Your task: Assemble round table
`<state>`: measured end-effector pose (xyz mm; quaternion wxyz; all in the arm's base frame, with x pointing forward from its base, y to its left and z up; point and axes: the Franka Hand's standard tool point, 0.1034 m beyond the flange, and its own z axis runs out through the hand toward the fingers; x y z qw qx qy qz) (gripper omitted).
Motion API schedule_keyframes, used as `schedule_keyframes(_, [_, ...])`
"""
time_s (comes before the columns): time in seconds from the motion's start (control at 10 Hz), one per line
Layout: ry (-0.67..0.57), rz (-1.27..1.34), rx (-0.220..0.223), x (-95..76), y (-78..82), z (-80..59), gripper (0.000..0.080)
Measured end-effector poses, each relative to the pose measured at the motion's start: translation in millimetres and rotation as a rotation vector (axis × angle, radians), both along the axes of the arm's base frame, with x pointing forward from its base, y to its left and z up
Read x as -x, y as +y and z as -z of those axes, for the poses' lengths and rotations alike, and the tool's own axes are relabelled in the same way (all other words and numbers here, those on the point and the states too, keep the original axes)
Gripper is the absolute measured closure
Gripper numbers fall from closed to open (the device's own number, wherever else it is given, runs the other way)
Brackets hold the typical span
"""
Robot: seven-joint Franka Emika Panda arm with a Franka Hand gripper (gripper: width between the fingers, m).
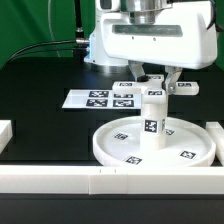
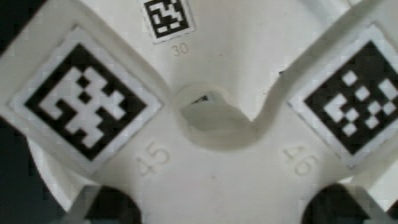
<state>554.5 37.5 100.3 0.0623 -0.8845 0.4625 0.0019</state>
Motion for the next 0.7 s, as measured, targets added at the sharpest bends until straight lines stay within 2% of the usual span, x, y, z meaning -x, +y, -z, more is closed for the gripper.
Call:
schedule_keyframes(0.3, [0.014, 0.126, -0.016, -0.1, -0.1, 0.1, 0.0358])
schedule_keyframes(0.4, [0.009, 0.214, -0.037, -1.0, -1.1, 0.5, 0.0358])
schedule_keyframes(0.6, [-0.013, 0.536, -0.12, -0.3, -2.2, -2.2, 0.0358])
schedule_keyframes(0.7, [-0.005, 0.573, -0.126, 0.3, 0.0, -2.5, 0.0357])
